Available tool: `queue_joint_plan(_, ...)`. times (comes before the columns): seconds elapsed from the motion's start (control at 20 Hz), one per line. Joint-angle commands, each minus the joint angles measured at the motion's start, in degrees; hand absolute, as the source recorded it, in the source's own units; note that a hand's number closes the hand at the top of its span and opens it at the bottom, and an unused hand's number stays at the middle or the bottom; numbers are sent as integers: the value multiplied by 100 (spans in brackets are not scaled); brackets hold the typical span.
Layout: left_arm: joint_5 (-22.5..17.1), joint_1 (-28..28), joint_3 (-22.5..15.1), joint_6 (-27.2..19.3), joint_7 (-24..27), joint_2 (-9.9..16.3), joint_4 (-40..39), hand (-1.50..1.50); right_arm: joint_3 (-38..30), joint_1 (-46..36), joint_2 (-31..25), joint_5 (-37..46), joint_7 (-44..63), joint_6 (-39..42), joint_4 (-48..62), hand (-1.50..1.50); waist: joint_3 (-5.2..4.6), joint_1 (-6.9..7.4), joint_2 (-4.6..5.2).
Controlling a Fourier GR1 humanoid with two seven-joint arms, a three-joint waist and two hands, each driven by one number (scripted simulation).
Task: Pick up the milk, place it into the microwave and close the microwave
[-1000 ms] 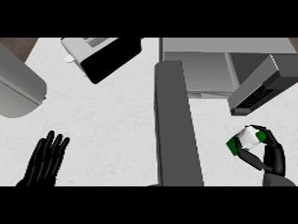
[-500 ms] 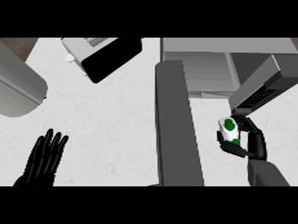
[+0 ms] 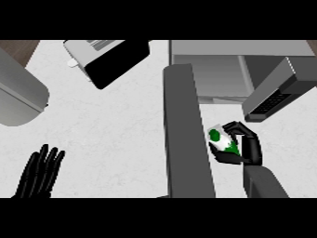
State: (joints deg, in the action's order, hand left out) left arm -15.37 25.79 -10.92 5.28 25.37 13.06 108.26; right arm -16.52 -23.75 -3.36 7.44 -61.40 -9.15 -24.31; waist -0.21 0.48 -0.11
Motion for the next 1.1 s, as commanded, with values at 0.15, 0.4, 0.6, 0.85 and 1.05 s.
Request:
queue_joint_plan(0.15,-228,-470,369,35,-262,-87,-309,-150,638,161,328,-248,369,-401,-1129,150,17,-63,-6)
queue_joint_plan(0.4,-222,-273,493,296,-107,-17,-295,-150,1260,316,333,-493,1204,-1136,-2017,150,18,-45,-5)
queue_joint_plan(0.6,-252,-248,629,433,-210,24,-274,-150,1114,-258,335,-444,1379,-1504,-1633,150,22,0,13)
queue_joint_plan(0.85,-266,-244,699,549,-172,-60,-415,-150,1105,-677,25,-162,2115,-1568,-1522,150,21,1,13)
queue_joint_plan(1.05,-497,-186,1015,896,-78,200,-521,-150,897,-1439,-200,-13,2186,-1856,-553,150,23,74,37)
